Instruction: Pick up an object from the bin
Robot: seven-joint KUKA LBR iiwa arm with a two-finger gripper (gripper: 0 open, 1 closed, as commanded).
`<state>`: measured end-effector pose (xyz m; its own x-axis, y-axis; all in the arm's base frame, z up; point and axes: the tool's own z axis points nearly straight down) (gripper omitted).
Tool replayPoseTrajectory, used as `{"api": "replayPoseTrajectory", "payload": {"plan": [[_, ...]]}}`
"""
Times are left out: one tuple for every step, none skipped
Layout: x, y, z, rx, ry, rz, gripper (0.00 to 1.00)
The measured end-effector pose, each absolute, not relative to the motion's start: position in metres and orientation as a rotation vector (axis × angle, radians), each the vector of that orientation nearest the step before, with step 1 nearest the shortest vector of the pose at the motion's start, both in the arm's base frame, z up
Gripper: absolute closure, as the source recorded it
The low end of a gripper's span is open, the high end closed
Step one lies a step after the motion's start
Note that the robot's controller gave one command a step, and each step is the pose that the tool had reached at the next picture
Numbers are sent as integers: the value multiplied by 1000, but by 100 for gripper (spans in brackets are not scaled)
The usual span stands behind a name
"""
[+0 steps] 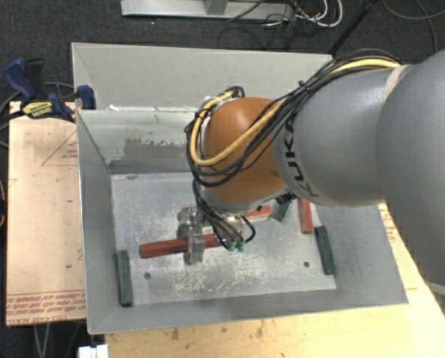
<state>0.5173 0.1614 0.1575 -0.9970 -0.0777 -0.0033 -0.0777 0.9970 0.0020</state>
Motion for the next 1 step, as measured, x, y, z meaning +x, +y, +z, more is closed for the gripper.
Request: {"api": "replayPoseTrajectory", "payload": {"plan": [[519, 162, 192, -122, 3134, 4, 100]]}}
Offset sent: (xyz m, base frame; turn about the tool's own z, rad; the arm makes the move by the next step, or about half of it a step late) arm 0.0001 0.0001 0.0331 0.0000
